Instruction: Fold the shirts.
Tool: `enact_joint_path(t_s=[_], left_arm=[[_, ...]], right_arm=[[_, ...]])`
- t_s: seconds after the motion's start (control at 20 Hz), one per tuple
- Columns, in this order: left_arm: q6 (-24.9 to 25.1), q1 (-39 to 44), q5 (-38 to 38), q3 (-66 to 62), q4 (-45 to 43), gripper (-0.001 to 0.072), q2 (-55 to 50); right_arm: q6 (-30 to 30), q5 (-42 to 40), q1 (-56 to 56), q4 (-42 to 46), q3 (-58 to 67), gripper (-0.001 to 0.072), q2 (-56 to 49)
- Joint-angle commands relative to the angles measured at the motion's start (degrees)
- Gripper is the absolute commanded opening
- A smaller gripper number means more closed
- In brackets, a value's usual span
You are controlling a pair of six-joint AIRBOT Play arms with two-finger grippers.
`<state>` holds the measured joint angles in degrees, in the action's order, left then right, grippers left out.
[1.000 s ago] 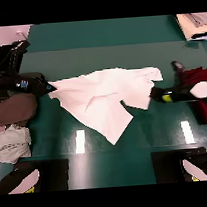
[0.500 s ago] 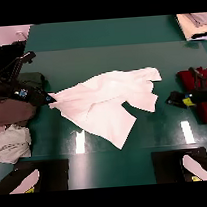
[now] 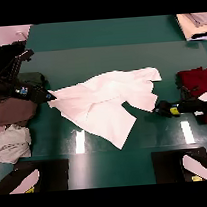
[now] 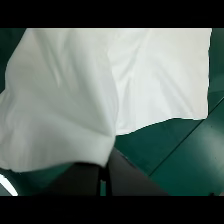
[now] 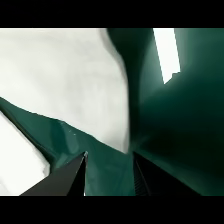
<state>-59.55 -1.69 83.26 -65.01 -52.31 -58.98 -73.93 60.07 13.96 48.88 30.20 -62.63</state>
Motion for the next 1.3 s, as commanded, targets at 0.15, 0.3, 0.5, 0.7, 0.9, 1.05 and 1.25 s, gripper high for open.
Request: enact_joint_path(t_s=[0.15,0.3,0.5,0.7,0.9,1.05,1.25], left_arm=[[-0.24,0.00,-0.20,0.02,-0.02,0.0024,0.04],[-0.24,0.00,-0.22,0.02,-0.02,0.0024,0.04],[-0.26,0.00,-0.31,0.02,-0.02,0.0024,0.04],[-5.95,-0.02,-5.31,-0.57,-0.02,0.0023,0.07],[-12.55,-0.02,-17.35,-11.61,-0.02,0.0024,0.04],[-12.72,-0.02,-21.73,-25.99,-0.04,0.0024,0.04],[-12.70,-0.02,-21.49,-47.74,-0.07,0.0023,0.07]], right_arm=[[-1.03,-6.75,-3.37,-1.25,-0.63,0.0323,-2.58],[-1.73,-8.15,-3.37,-1.25,-0.66,0.0307,-2.58],[-2.67,-10.03,-3.37,-1.25,-0.63,0.0023,-2.58],[-2.64,-6.54,-3.37,-1.33,3.17,0.0014,-0.33],[-2.75,-5.05,-3.32,-1.07,20.17,0.0013,8.85],[-3.67,-3.80,-1.42,-0.81,36.37,0.0014,12.66],[-3.89,1.09,3.69,-0.76,55.82,0.0014,14.71]])
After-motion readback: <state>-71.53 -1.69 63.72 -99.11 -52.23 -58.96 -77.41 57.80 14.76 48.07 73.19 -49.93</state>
